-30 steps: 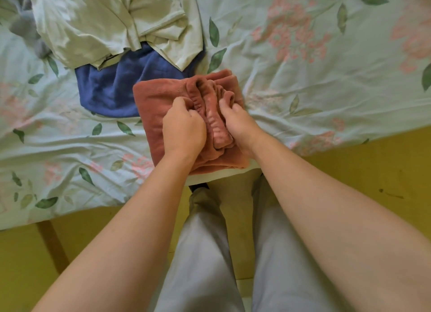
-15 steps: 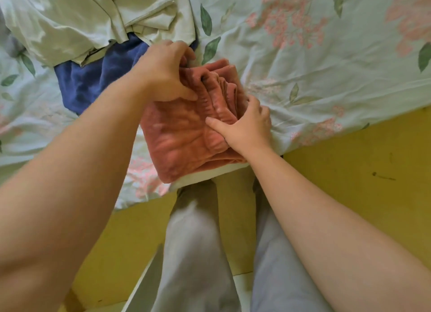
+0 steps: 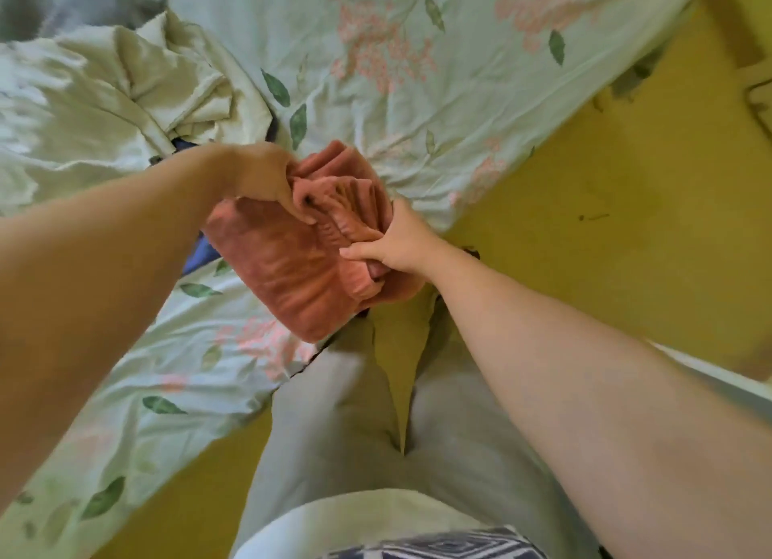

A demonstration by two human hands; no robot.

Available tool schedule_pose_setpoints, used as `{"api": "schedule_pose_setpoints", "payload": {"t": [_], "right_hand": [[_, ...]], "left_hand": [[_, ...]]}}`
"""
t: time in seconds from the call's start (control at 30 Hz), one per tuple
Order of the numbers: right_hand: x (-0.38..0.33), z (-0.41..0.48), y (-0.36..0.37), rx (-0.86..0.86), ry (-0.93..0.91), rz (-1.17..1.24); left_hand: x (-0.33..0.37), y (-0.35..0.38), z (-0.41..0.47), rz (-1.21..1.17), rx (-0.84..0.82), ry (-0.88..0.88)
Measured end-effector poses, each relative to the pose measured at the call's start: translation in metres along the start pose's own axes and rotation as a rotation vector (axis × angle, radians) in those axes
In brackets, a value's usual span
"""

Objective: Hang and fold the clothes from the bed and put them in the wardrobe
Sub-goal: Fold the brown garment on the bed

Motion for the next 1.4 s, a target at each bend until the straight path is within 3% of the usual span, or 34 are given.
{"api": "schedule_pose_setpoints", "payload": {"t": [0.17,0.27,0.4,0.53,0.67,0.8,0.97,1.1,1.23,1.3,1.4], "right_hand": [[-0.029,-0.113,-0.093,0.187,-0.076,0.034],[-0.034,-0.189,-0.167,0.343,-0.126,-0.07],[-0.016,-0.298,-0.261,0.551,-0.088,-0.164],[0.031,-0.421,-0.328,0.766,0.036,-0.082],[0.083,-0.57,-0.352,0.988,0.169,0.074],[0.104,-0.733,-0.358,1.258,0.255,0.059],[0.098,-0.918,-0.334,1.569,0.452,-0.058],[0.083,-1.043,-0.321,1.811,0.531,-0.071],[0.076,-1.159,-0.32,2.047,0.688,-0.201],[0.078,-1.206,-0.325,2.147,0.88,-0.385],[0.085,-1.239,-0.335,2.133,1.306,-0.959]], "left_hand": [[0.089,-0.035,-0.081,-0.013,0.113,0.234],[0.171,-0.051,-0.124,0.041,0.155,0.421],[0.312,-0.056,-0.196,0.123,0.128,0.721],[0.445,-0.031,-0.279,0.17,0.027,0.991],[0.547,0.027,-0.383,0.214,-0.054,1.321],[0.62,0.086,-0.522,0.125,-0.183,1.686],[0.678,0.136,-0.692,0.003,-0.457,1.908],[0.709,0.166,-0.812,-0.174,-0.783,1.889],[0.746,0.214,-0.91,-0.299,-1.067,1.664],[0.766,0.249,-0.953,-0.248,-1.194,1.517],[0.791,0.306,-1.005,-0.086,-1.316,1.351]]}}
Point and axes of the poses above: each hand's wrist, its own z-axis towards the middle knuckle, its own y-axis out of the palm, x = y × z, the point moved 6 cm from there along z, towards the middle knuckle, and after that the axes turned 12 degrees about x, right-handed, at the moved point
